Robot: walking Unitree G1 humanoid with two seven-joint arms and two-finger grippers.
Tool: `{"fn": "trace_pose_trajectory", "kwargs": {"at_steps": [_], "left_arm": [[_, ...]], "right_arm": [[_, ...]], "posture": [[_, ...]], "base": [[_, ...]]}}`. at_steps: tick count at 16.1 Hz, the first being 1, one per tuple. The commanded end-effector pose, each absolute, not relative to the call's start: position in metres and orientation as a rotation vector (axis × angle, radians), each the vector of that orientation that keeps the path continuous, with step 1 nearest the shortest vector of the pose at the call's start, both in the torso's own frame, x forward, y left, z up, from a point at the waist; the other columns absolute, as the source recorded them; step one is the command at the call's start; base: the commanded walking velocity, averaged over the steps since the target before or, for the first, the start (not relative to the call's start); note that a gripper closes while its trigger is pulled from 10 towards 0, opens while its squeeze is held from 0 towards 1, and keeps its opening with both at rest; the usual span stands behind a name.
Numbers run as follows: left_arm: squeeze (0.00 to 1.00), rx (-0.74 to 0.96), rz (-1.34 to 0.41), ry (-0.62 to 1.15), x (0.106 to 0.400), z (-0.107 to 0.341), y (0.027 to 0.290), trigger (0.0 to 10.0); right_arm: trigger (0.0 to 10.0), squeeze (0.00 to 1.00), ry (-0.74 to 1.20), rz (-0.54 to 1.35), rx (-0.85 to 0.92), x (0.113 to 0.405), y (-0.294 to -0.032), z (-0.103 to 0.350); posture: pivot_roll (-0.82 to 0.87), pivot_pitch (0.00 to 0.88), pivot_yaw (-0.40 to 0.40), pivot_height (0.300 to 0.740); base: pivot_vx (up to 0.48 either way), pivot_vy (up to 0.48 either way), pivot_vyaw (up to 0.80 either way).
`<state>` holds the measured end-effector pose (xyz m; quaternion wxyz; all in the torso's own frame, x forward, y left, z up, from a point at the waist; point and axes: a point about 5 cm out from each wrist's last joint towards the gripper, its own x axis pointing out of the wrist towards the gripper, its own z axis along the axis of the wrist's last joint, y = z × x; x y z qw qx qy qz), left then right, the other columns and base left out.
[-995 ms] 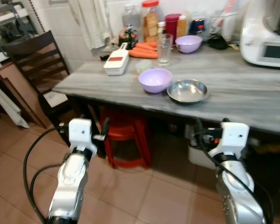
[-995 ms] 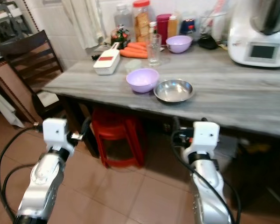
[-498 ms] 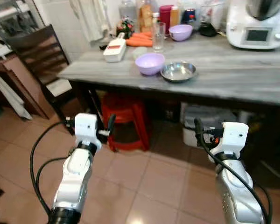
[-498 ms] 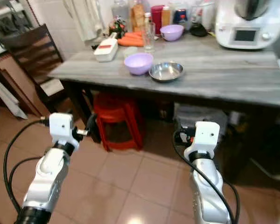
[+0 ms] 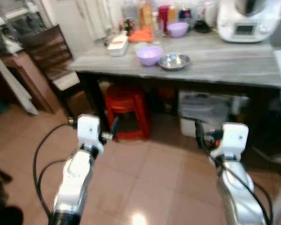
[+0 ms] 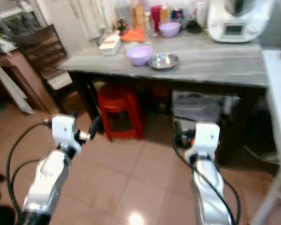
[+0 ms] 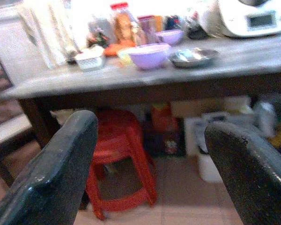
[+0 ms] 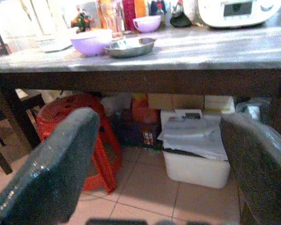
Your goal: Setting the table
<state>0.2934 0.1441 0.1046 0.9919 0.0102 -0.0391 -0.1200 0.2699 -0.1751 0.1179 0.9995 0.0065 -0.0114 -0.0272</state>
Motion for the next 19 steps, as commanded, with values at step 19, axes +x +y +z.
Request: {"fn": "trace_pose_trajectory", "kwargs": {"at_steps": [19], "left_arm": [[0.0, -0.003, -0.273, -0.076, 0.291, 0.097, 0.139, 10.0]], "right_arm": [[10.0, 0.0, -0.083, -0.061, -0.01, 0.273, -0.175, 0.131]], "posture": [[-0.09, 0.0, 0.141, 0.74]], "base": [[0.0, -0.317, -0.08]]}}
